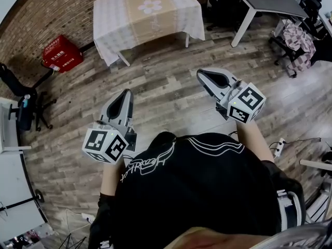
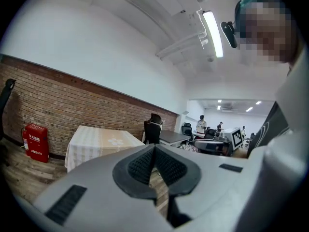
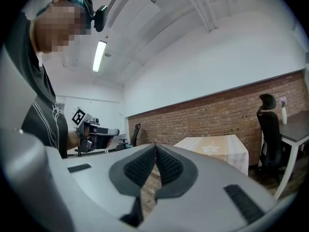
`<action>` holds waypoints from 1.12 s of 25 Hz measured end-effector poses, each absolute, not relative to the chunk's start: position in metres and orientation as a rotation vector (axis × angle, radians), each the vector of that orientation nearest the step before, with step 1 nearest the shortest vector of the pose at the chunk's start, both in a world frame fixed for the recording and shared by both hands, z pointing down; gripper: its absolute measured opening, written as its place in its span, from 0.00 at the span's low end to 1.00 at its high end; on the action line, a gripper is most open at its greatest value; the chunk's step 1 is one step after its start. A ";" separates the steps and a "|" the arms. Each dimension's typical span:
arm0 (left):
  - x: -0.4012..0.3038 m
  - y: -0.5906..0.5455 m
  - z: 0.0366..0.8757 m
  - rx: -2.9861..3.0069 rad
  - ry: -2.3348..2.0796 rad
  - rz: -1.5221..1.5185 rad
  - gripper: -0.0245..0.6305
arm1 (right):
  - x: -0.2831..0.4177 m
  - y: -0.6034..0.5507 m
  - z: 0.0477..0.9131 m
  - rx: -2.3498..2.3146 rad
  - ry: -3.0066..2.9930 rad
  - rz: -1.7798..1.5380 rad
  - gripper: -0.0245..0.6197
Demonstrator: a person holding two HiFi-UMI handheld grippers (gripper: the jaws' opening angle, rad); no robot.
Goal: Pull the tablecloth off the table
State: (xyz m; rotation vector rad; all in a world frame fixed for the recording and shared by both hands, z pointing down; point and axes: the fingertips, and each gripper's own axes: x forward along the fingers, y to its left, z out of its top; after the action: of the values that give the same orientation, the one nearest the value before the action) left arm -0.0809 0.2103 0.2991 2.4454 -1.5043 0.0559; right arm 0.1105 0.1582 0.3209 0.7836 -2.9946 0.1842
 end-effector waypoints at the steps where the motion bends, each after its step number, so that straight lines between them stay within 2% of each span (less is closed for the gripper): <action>1: -0.083 0.209 0.302 2.434 -1.504 0.049 0.04 | 0.109 0.157 0.324 0.775 -2.996 0.196 0.03; 12: -0.109 0.147 0.319 2.407 -1.479 0.005 0.04 | 0.096 0.097 0.334 0.818 -3.006 0.278 0.03; 28: -0.191 -0.066 0.346 2.373 -1.436 0.003 0.05 | 0.041 -0.118 0.354 0.951 -2.977 0.467 0.03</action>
State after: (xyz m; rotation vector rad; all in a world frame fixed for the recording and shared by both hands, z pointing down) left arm -0.1909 -0.0659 0.3461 2.3729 -1.4358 0.0035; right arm 0.0410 -0.1179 0.3543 0.9507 -2.9771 0.4665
